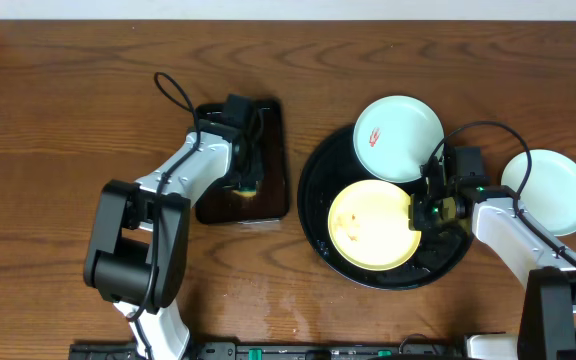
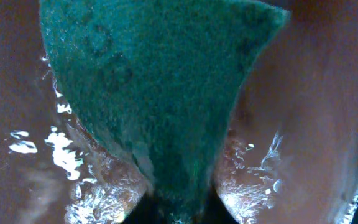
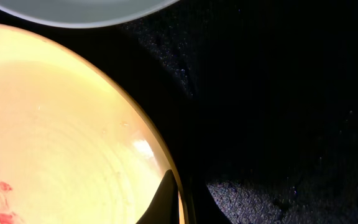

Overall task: Clean dirty plates on tray and stack at the side
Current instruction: 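Grasp the green sponge in the small tray with the left gripper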

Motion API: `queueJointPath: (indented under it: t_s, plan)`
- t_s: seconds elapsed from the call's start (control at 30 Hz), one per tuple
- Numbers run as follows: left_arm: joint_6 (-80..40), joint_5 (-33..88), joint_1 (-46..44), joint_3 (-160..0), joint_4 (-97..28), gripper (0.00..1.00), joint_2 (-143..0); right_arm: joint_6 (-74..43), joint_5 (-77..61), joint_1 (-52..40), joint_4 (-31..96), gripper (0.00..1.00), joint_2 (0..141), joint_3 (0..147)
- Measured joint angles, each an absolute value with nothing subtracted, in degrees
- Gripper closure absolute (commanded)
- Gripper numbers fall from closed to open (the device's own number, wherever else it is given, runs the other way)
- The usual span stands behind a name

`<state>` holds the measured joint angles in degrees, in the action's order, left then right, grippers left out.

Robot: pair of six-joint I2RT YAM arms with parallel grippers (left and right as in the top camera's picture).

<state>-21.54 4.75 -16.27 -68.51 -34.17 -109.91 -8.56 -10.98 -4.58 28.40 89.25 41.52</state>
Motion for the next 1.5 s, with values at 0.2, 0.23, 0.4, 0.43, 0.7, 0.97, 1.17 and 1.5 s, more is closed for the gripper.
queueJointPath:
  t_s: [0.2,0.23,0.4,0.43,0.7,0.97,1.17,1.5]
  plan:
    - [-21.61,5.02,-16.23,-69.34,-37.34,0.77,-109.93,-8.78,-11.14,-4.58,28.36,0.99,89.32,41.52]
    - [-21.37,5.08,-16.23,-69.56,-39.13,0.5,-109.71,-8.78,-11.14,-4.58,28.36,0.99,89.32,41.52]
    - [-21.65,5.41,-16.23,-69.56,-42.09,0.37,-107.02,-8.82,-11.18,-4.58,28.36,0.99,89.34,41.52]
    - [-21.56,4.93,-16.23,-69.56,-41.41,0.37,-106.32,-8.84,-11.18,-4.58,28.36,0.99,89.36,41.52]
    - [-21.58,-2.31,-16.23,-69.23,-28.53,0.43,-105.82,-8.99,-11.31,-4.58,28.36,0.99,89.36,41.52]
    - [-21.28,-4.62,-16.19,-69.21,-28.03,0.93,-110.48,-9.19,-11.38,-4.58,28.45,0.99,89.36,41.52]
    - [-20.8,-4.69,-16.19,-69.23,-28.91,0.49,-110.04,-9.65,-11.49,-4.58,28.47,0.99,89.36,41.52]
    - [-20.64,1.43,-16.19,-69.23,-37.85,0.46,-101.62,-9.87,-11.7,-4.58,28.8,0.99,89.36,41.54]
